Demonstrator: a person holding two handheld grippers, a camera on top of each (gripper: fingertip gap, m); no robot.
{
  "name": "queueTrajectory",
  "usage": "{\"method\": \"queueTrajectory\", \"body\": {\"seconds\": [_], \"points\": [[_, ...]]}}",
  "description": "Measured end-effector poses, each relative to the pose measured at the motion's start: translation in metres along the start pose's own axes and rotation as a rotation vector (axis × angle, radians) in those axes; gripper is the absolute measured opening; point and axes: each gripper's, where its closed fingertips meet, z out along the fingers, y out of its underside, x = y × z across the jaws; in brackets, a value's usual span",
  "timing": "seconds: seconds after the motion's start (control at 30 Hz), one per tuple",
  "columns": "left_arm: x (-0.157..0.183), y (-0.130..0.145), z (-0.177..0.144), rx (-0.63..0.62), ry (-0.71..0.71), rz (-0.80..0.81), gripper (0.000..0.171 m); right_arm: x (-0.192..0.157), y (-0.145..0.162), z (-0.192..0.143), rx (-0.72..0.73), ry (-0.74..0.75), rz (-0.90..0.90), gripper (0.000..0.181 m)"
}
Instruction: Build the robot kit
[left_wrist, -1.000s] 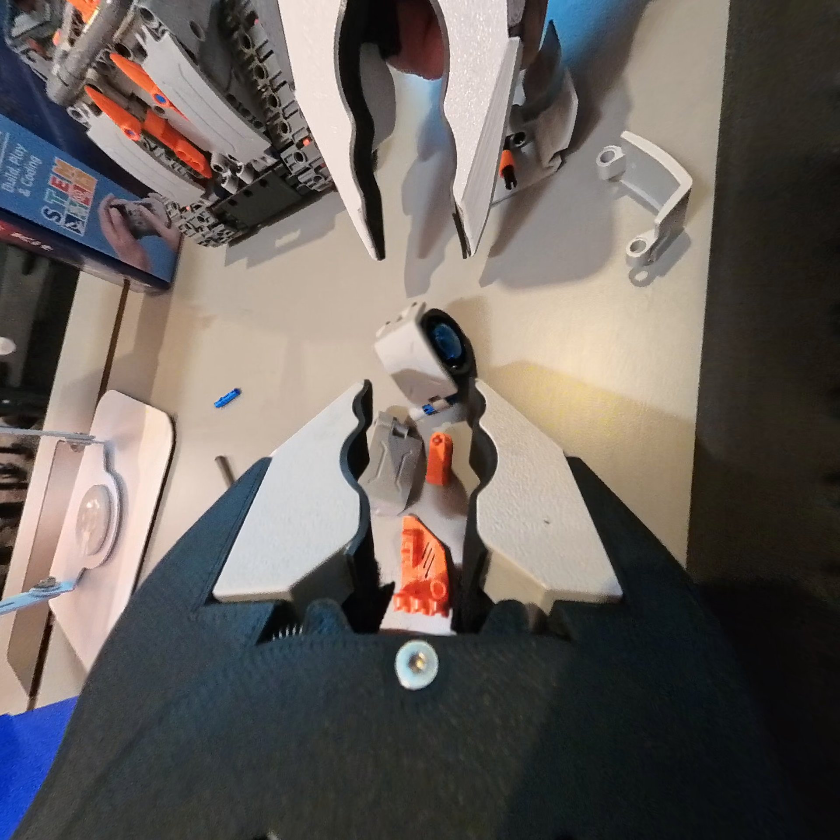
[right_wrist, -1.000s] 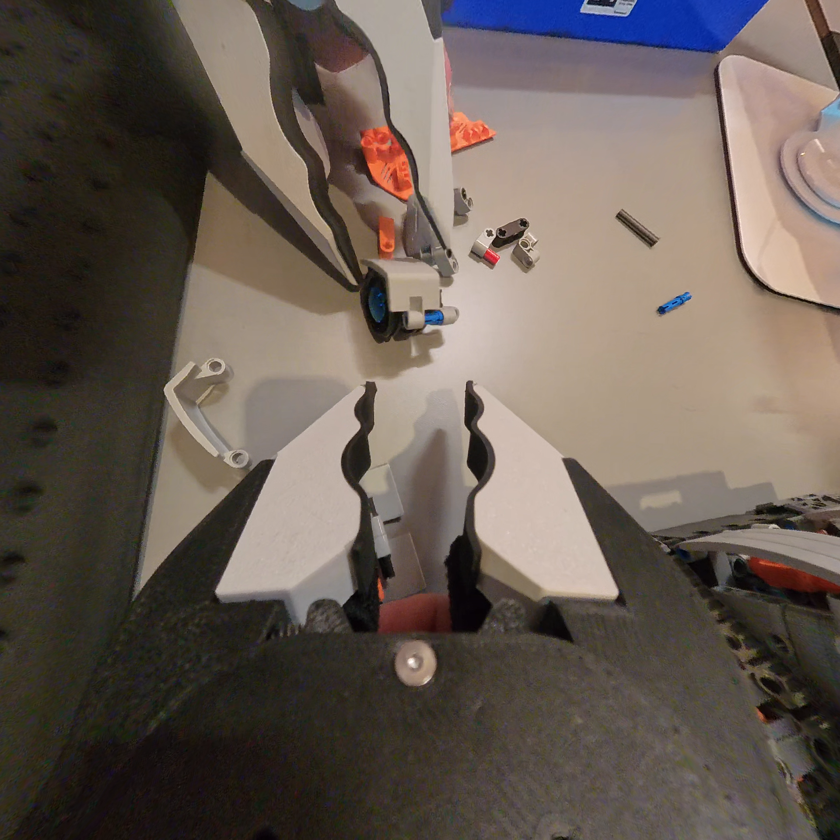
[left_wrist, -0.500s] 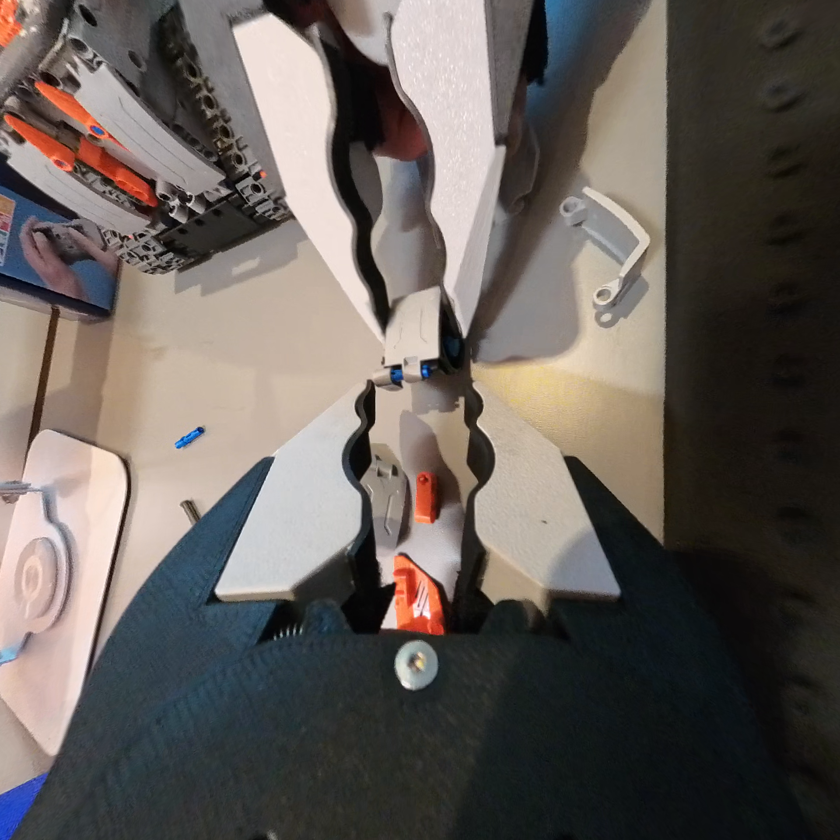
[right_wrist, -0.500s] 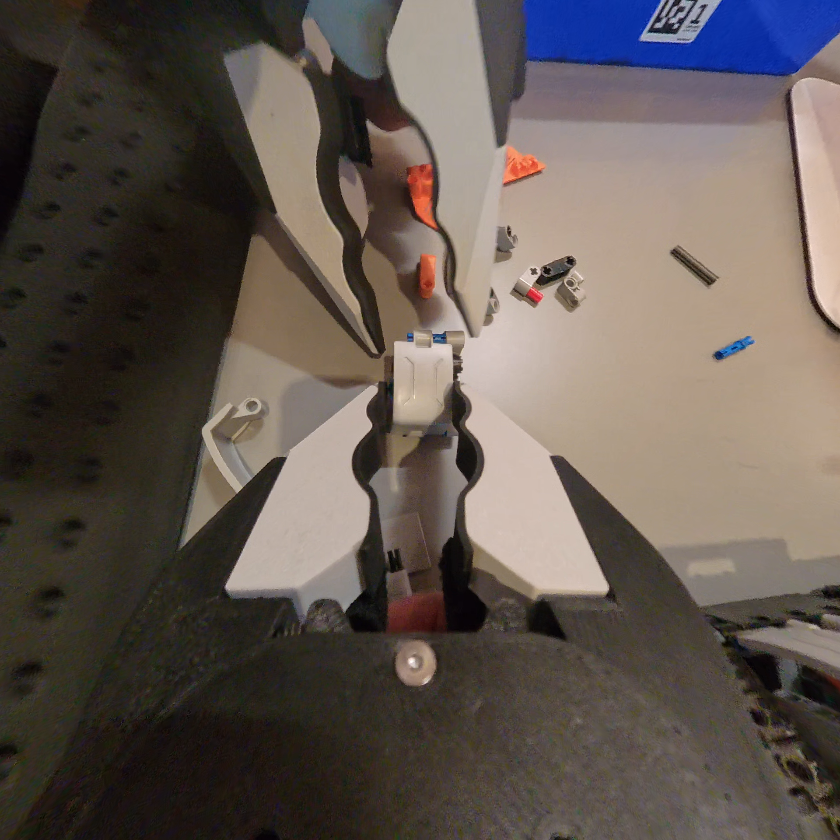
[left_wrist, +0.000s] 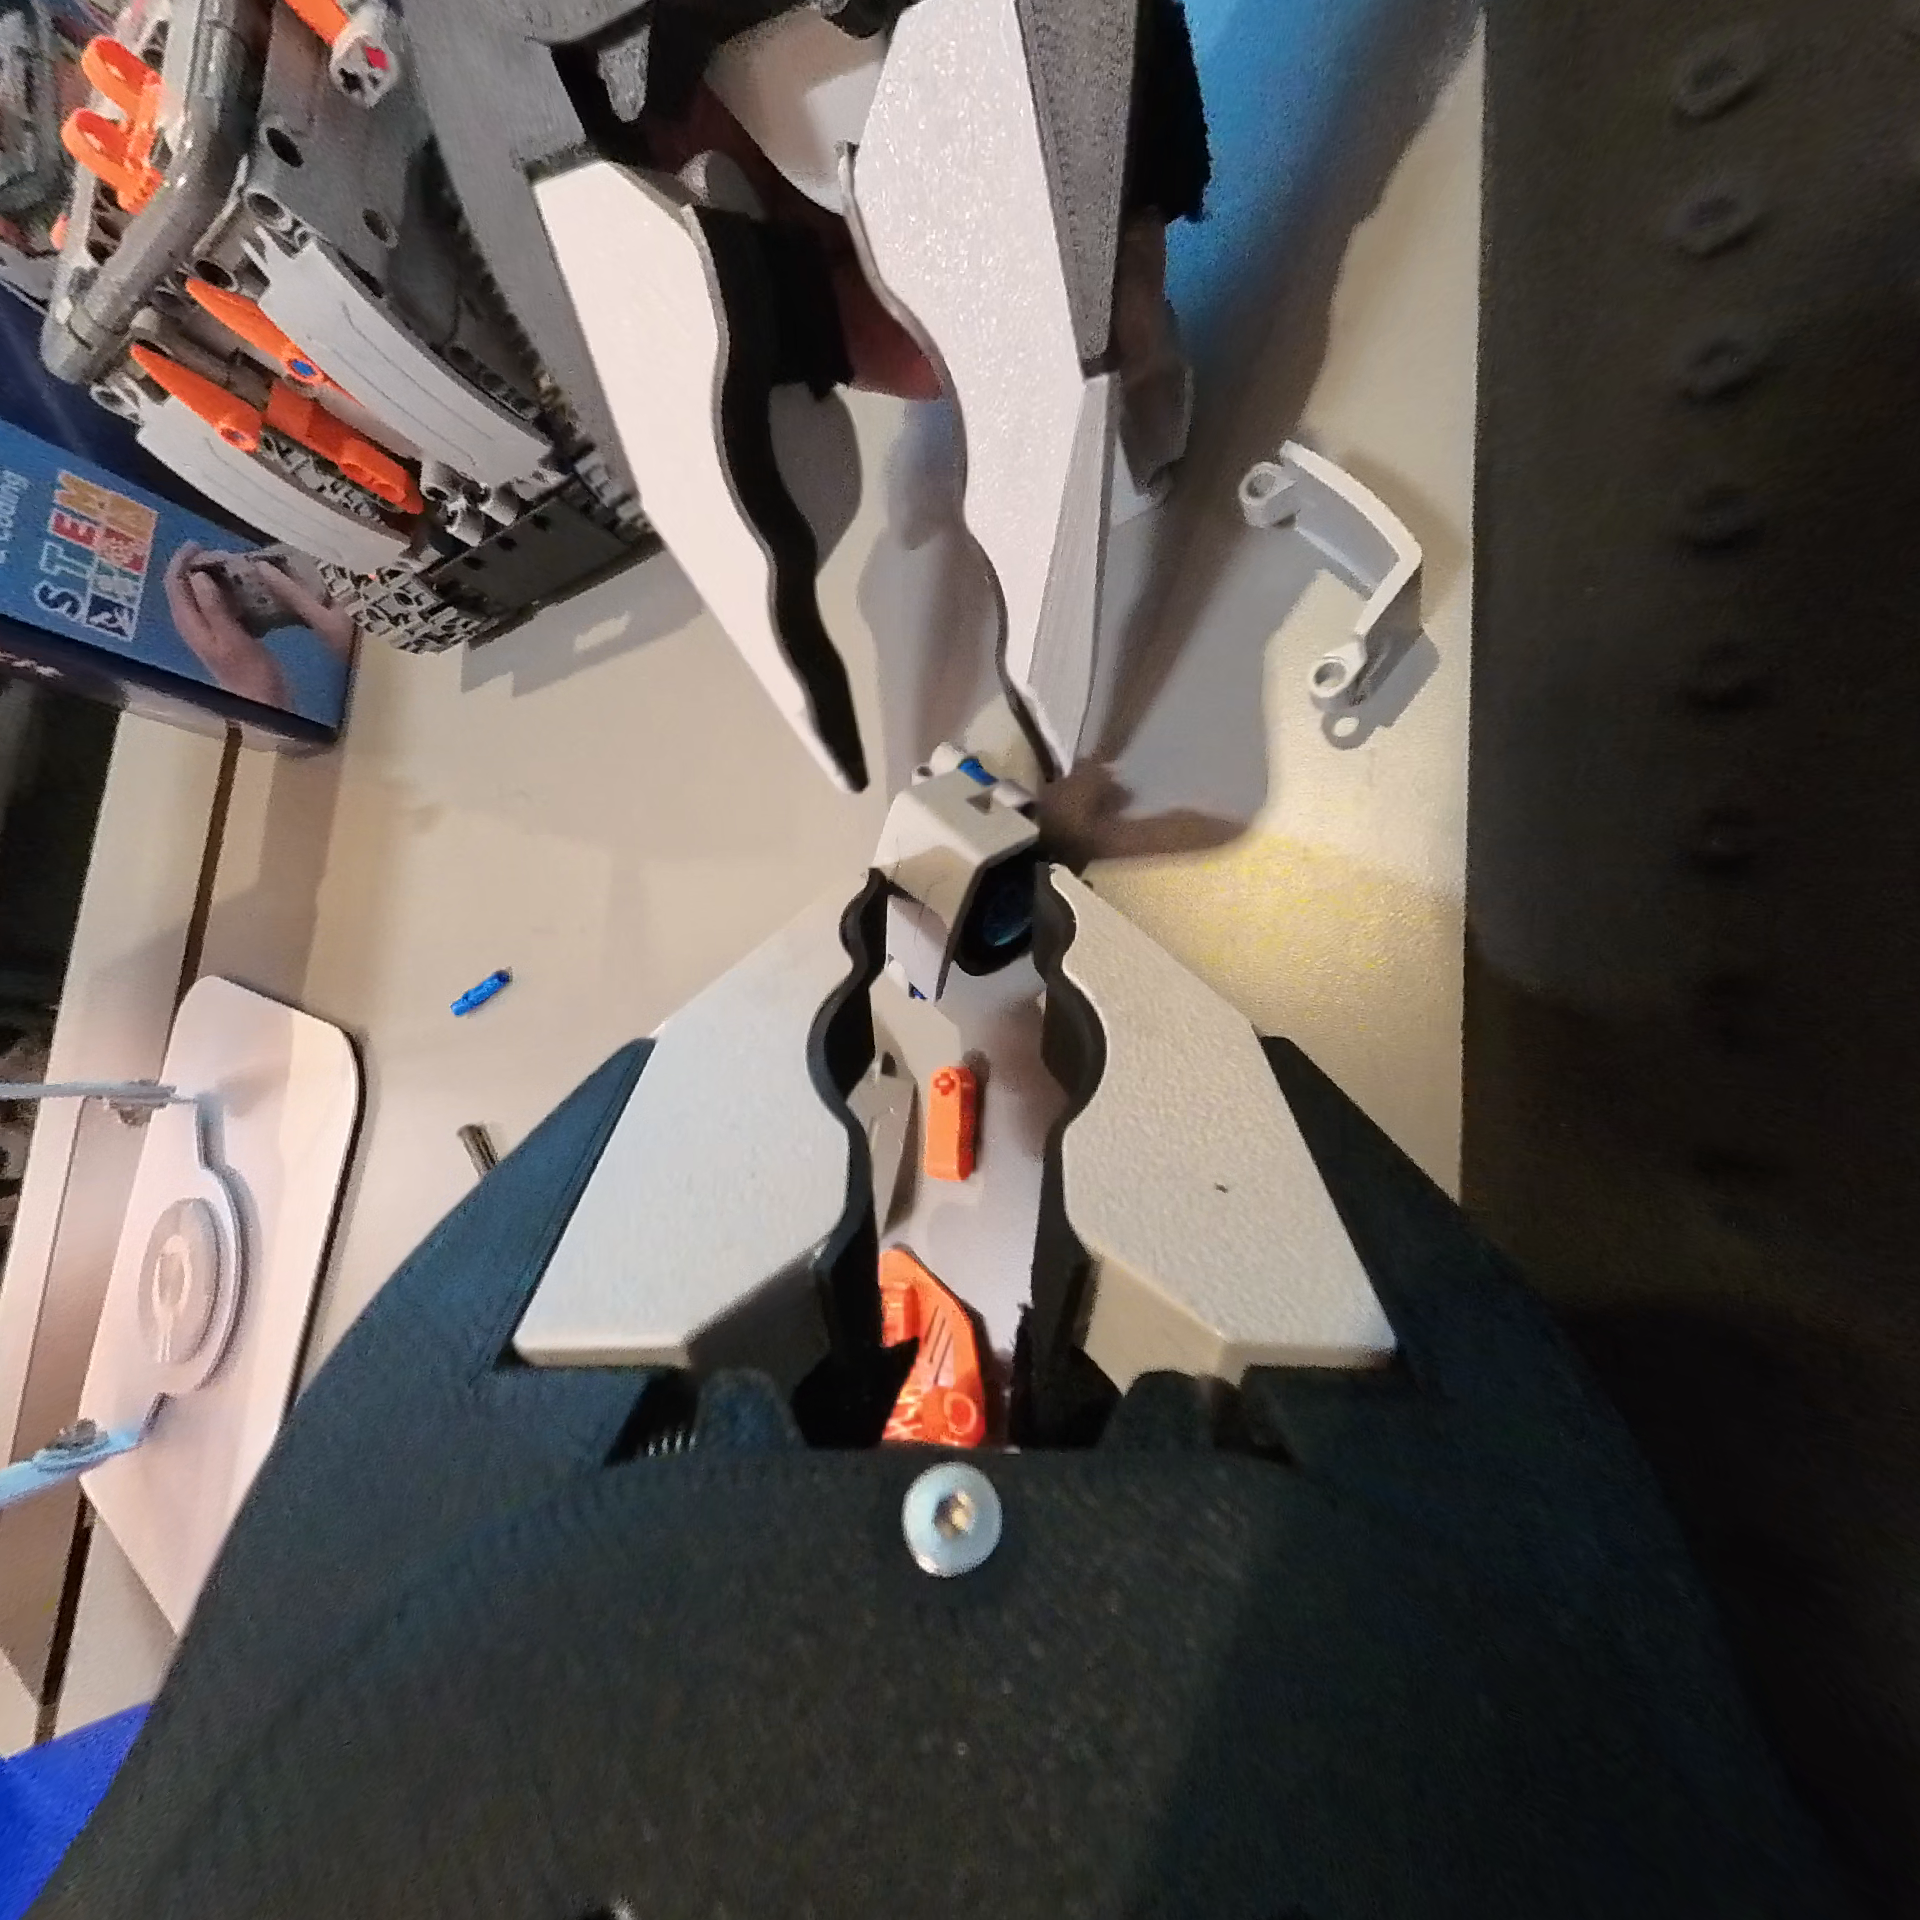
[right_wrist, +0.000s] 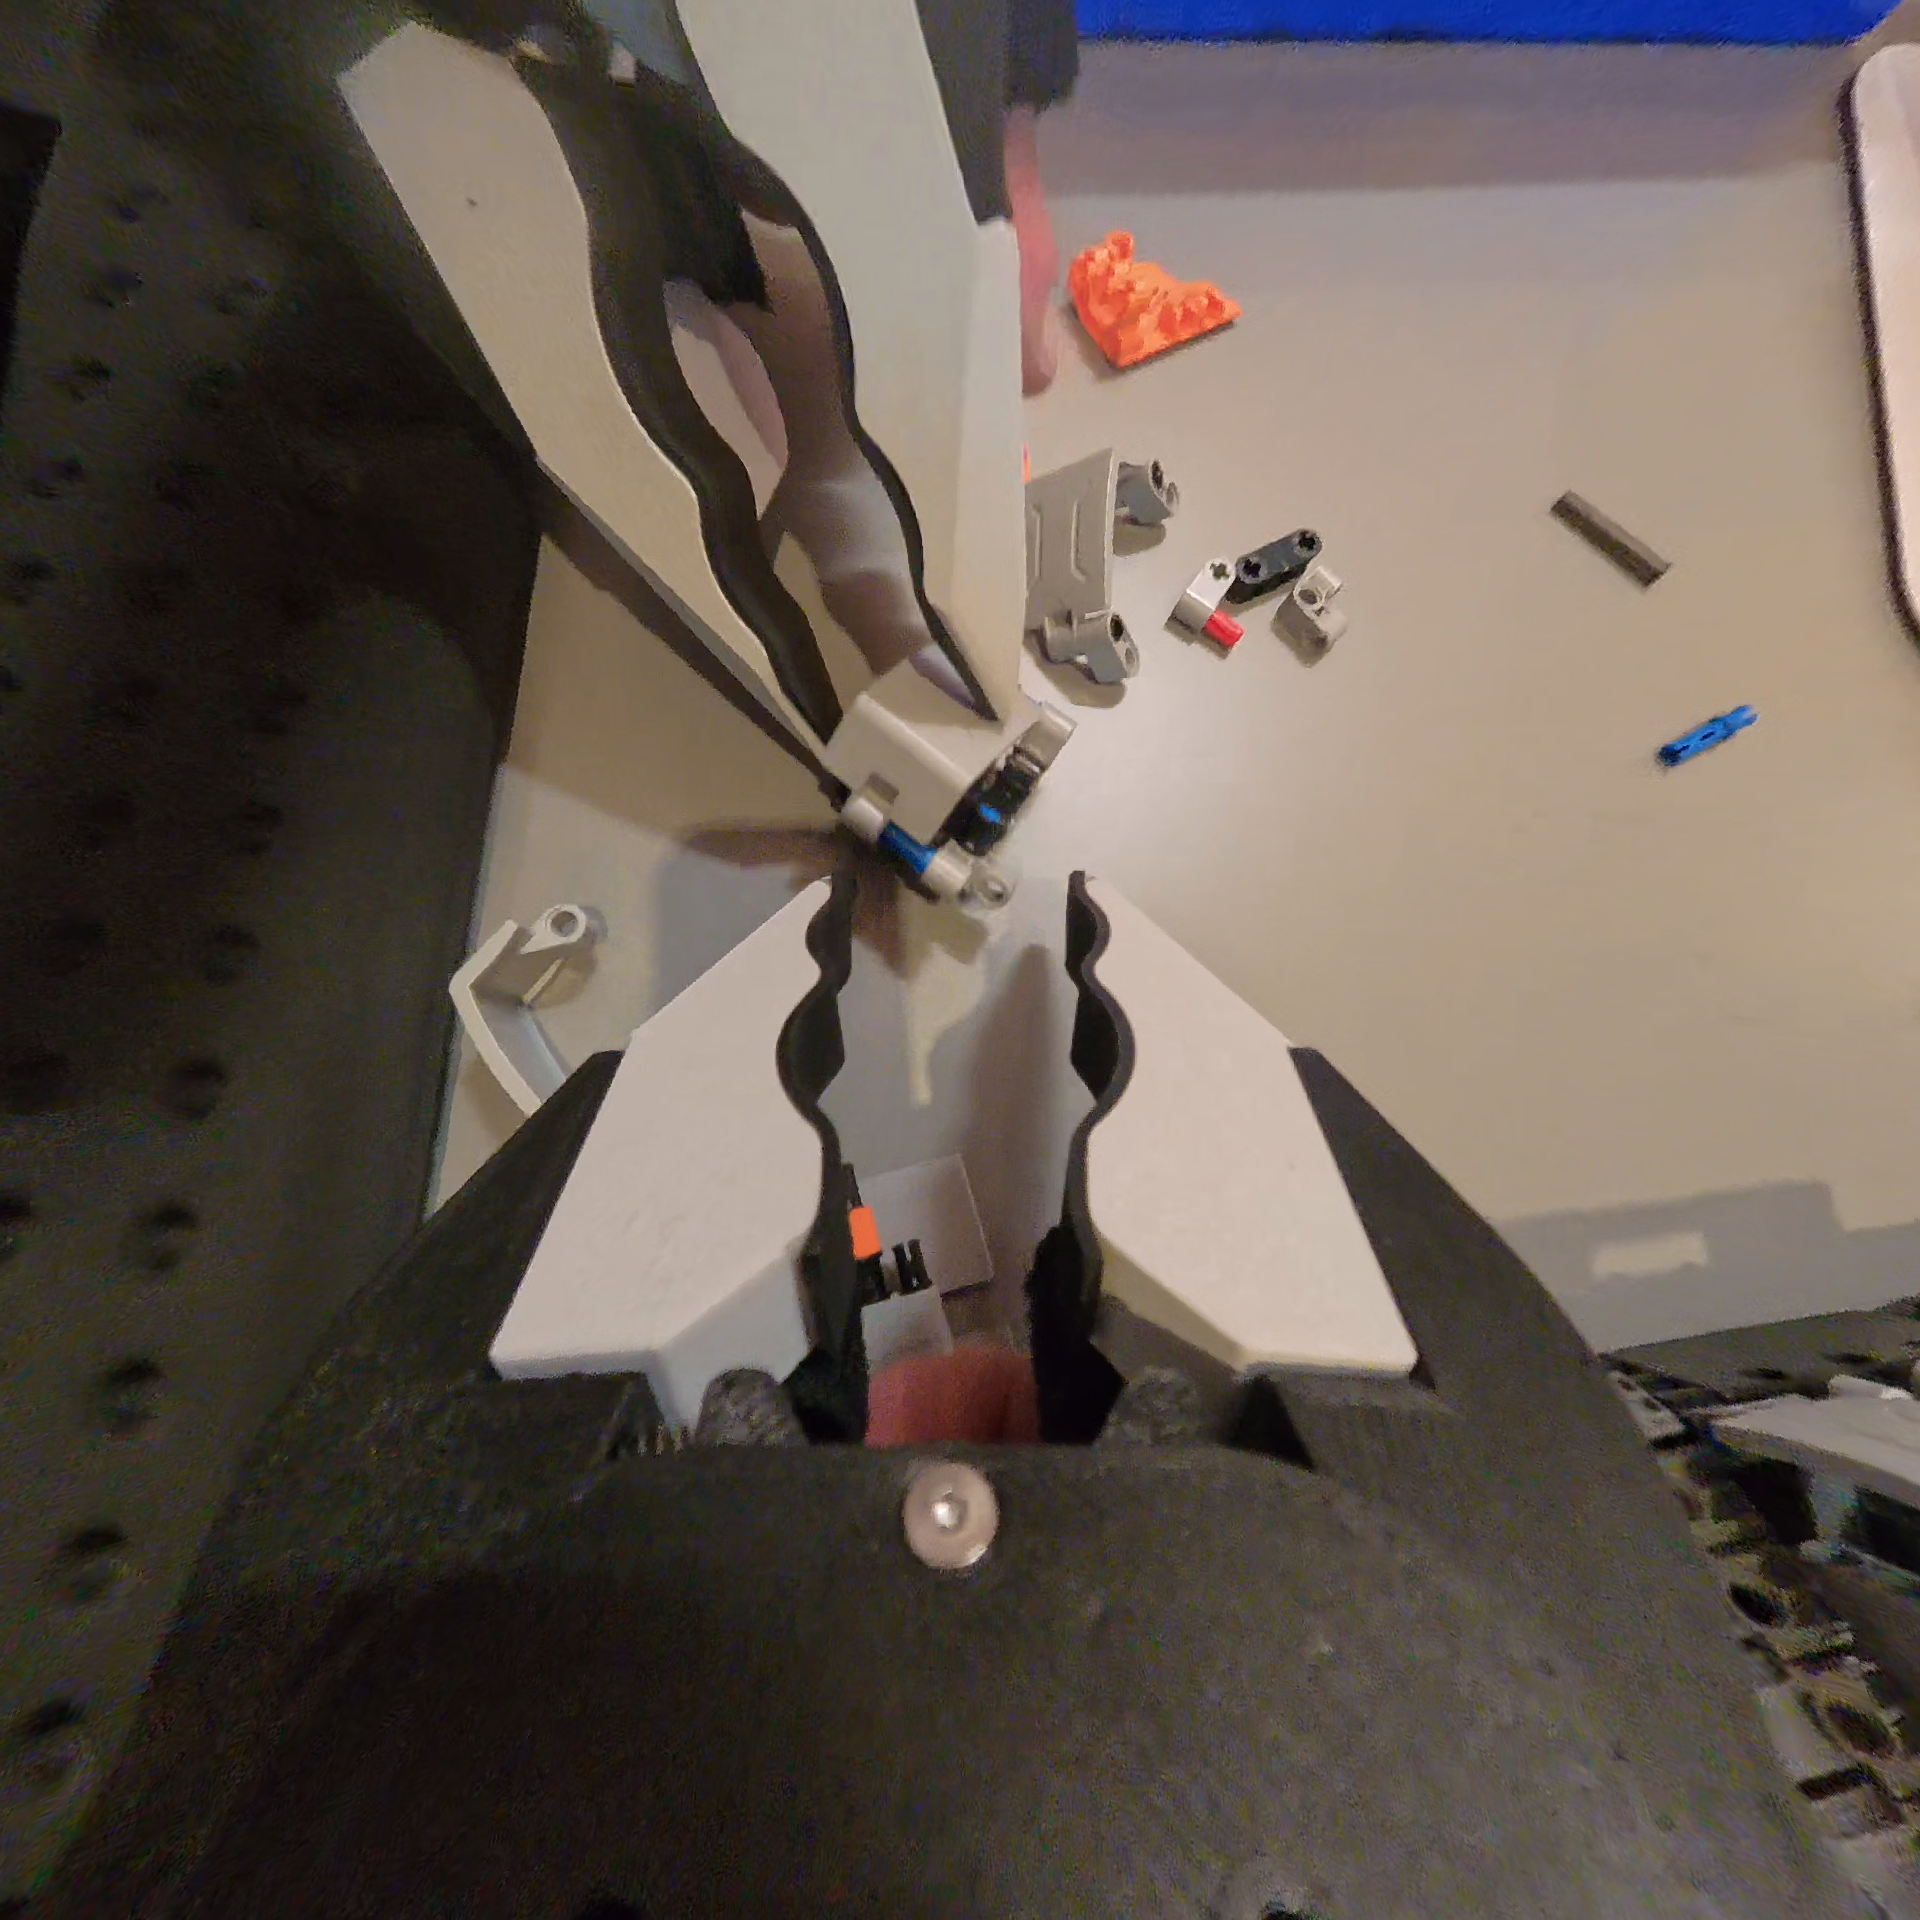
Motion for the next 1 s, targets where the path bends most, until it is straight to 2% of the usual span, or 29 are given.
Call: {"method": "queueTrajectory", "body": {"seconds": [0.13,0.27,0.43,0.63,0.87,1.0], "points": [[0.001,0.007,0.000,-0.020,-0.033,-0.015,0.027,-0.003,0.000,0.003,-0.007,0.002,-0.014,0.033],[0.001,0.005,-0.001,-0.009,-0.040,-0.013,0.031,-0.004,-0.006,0.006,-0.001,0.023,-0.044,0.015],[-0.006,0.004,-0.005,-0.011,-0.045,0.041,0.041,-0.004,-0.006,0.007,-0.002,0.021,-0.078,0.011],[-0.001,-0.006,-0.008,0.006,0.062,0.127,0.042,-0.011,-0.007,0.005,-0.008,-0.018,-0.167,0.010],[0.014,-0.014,-0.002,0.037,0.266,0.111,0.038,-0.018,-0.004,0.002,0.014,-0.052,-0.317,0.010],[0.017,-0.010,0.006,0.019,0.268,0.101,0.030,-0.012,-0.003,0.000,0.024,-0.035,-0.291,0.012]]}}
